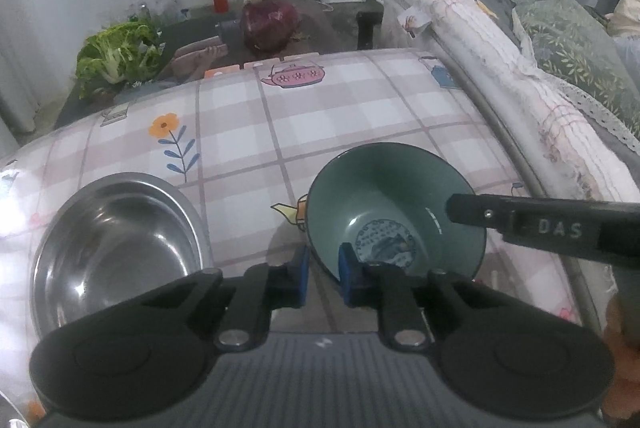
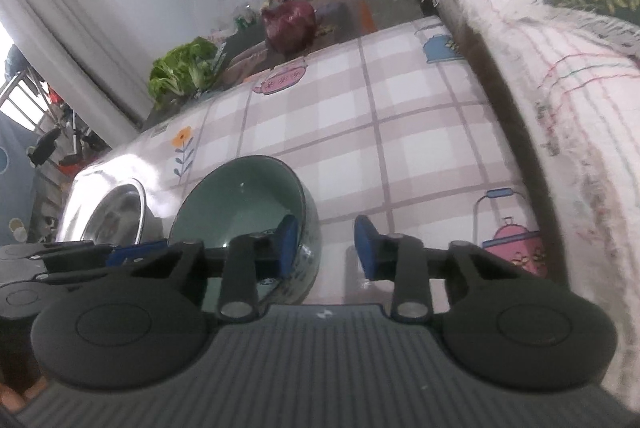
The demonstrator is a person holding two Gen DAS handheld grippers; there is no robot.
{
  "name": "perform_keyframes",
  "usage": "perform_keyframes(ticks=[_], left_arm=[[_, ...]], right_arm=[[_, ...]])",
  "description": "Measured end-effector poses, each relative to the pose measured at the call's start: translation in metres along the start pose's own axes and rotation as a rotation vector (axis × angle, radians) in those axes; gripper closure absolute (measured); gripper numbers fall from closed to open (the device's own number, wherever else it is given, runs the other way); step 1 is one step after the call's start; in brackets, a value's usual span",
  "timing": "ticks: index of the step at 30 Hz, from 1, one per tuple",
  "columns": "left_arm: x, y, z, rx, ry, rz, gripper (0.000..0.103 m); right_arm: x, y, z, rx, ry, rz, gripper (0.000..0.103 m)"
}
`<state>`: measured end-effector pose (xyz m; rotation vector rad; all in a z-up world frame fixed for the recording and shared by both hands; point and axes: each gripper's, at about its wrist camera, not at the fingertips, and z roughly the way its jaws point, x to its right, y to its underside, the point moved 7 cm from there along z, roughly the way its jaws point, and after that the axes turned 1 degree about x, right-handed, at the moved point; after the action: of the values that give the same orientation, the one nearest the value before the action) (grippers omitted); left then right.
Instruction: Organize plates and bowls
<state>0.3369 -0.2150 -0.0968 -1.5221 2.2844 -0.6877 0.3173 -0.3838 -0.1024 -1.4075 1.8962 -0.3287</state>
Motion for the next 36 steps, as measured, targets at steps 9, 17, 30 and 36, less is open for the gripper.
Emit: perform_keyframes(ticks=[9, 17, 30, 36], left_arm=[[0.000, 0.007, -0.005, -0.024, -0.010, 0.001, 0.087], [-0.010, 0.037, -0.030, -0.042, 0.038, -0.022, 0.086], [-0.010, 0.037, -0.023, -0.062, 0.025, -0.031, 0.084], [-0.009, 0.036, -0.016, -0.079, 0.013, -0.035, 0.083]], right_arm=[[-0.014, 0.004, 0.005, -0.026, -0.009, -0.019, 0.090], [-0.028, 0.027, -0.007, -0.053, -0.043, -0.064, 0.090], [-0.028, 0.037, -0.011, -0.065, -0.058, -0.055, 0.087], [-0.028, 0.037, -0.010, -0.068, -0.058, -0.049, 0.086]])
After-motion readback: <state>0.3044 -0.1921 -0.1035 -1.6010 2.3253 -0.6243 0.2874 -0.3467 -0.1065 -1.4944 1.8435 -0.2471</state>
